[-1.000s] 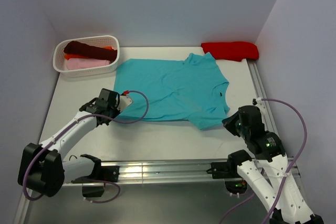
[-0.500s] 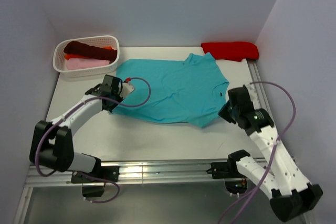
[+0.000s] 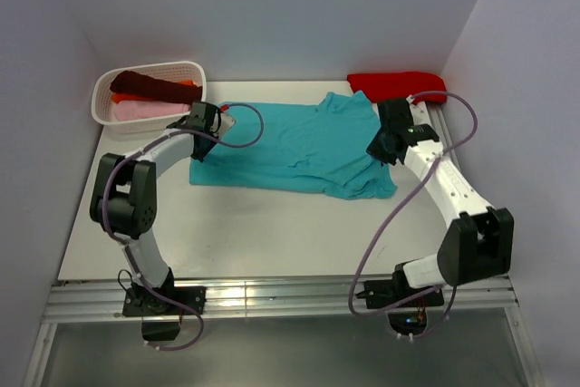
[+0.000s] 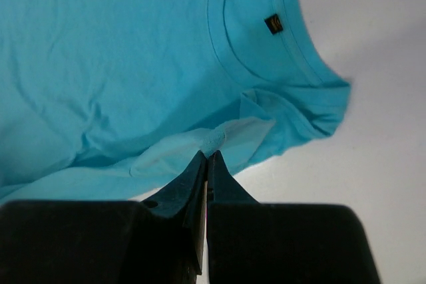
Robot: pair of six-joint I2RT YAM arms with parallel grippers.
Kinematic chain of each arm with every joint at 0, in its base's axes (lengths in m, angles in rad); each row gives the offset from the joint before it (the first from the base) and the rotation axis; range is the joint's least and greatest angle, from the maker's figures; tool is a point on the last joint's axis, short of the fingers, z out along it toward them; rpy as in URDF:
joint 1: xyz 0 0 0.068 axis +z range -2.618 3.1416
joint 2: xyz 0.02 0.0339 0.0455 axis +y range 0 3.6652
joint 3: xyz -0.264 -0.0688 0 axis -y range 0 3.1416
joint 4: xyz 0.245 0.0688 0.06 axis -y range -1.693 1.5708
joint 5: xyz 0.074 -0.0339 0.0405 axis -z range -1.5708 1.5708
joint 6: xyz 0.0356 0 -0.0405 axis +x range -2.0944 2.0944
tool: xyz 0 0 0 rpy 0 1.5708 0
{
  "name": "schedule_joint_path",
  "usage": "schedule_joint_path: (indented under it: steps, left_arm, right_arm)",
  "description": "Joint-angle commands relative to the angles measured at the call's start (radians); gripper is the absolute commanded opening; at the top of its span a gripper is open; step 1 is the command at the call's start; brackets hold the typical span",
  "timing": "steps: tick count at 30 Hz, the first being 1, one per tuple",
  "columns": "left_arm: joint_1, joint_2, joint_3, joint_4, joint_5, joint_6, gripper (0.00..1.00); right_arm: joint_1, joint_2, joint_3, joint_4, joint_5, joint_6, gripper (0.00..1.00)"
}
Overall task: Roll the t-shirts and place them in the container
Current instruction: Fold the tshirt
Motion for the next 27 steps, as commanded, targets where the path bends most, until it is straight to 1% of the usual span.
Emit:
schedule_joint_path:
  steps: [1, 5, 8, 15, 20, 26, 27]
  left_arm:
    - [0.019, 0.059, 0.092, 0.026, -0.035, -0.021, 0.00]
    - [0.028, 0.113, 0.145, 0.023, -0.030, -0.032, 0.00]
    - [0.031, 0.136, 0.175, 0.029, -0.030, -0.033, 0.00]
    - [0.033, 0.207, 0.271, 0.008, -0.030, -0.050, 0.00]
    - [0.033, 0.239, 0.313, -0.006, -0.026, -0.055, 0.00]
    - [0.033, 0.264, 0.328, -0.018, -0.019, -0.064, 0.01]
    - [0.033, 0.259, 0.331, -0.020, -0.013, -0.068, 0.09]
  right_arm:
    - [-0.022, 0.070, 0.093, 0.069, -0.003, -0.044, 0.00]
    - [-0.042, 0.171, 0.127, 0.092, -0.028, -0.057, 0.00]
    - [-0.059, 0.204, 0.129, 0.115, -0.039, -0.055, 0.00]
    - [-0.077, 0.242, 0.153, 0.129, -0.040, -0.057, 0.00]
    - [-0.083, 0.267, 0.173, 0.126, -0.042, -0.060, 0.00]
    - [-0.086, 0.279, 0.184, 0.126, -0.043, -0.058, 0.00]
    - [-0.086, 0.282, 0.185, 0.126, -0.043, -0.058, 0.00]
